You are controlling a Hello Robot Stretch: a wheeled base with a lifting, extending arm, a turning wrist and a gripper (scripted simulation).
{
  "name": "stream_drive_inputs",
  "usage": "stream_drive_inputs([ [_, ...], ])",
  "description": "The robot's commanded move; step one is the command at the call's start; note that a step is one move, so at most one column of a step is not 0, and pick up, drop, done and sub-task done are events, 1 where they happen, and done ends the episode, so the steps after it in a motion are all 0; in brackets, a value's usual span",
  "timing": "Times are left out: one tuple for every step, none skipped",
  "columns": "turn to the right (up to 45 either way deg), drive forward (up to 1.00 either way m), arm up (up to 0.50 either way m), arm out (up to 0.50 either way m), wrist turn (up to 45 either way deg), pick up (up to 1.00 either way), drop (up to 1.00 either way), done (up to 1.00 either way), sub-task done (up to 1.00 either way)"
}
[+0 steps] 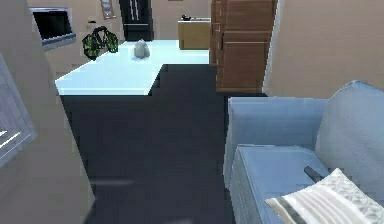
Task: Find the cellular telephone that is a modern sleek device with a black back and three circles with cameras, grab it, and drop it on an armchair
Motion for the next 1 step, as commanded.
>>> stream_drive_inputs([
  [0.0,0.0,0.0,0.0,27.0,0.0,0.0,0.0,0.0],
])
